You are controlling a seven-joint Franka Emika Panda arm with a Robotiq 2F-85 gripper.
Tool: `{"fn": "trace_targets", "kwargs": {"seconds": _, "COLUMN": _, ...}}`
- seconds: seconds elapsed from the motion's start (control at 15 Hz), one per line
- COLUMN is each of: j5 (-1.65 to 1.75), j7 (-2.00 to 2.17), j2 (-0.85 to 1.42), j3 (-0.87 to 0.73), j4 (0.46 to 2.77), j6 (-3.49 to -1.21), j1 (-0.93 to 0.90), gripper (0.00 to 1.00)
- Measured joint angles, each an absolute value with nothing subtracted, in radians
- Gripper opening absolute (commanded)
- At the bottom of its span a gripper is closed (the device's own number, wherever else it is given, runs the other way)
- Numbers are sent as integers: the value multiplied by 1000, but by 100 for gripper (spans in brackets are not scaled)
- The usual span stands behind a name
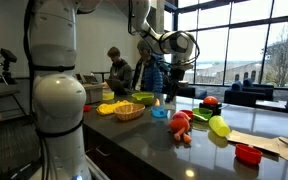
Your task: Move the white clip to the left
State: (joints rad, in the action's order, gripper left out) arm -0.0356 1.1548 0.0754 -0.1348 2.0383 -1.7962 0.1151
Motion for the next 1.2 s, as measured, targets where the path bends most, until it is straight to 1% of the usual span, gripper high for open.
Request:
{"fn": "trace_targets", "kwargs": {"seconds": 0.6, "j5": -263, "j7": 649, "j2": 98, "j3": -124, "j4": 2062, "j6": -1786, "j1": 118, "gripper": 16}}
{"fn": "trace_targets", "kwargs": {"seconds": 1.0, "j5": -394, "j7": 278, "j2": 186, "j3": -123, "j4": 2073, "j6": -1775, "j1": 128, "gripper": 16}}
{"fn": "trace_targets", "kwargs": {"seconds": 1.2, "j5": -429, "j7": 93, "j2": 241, "j3": -123, "j4": 2051, "j6": -1718, "j1": 156, "gripper": 16}}
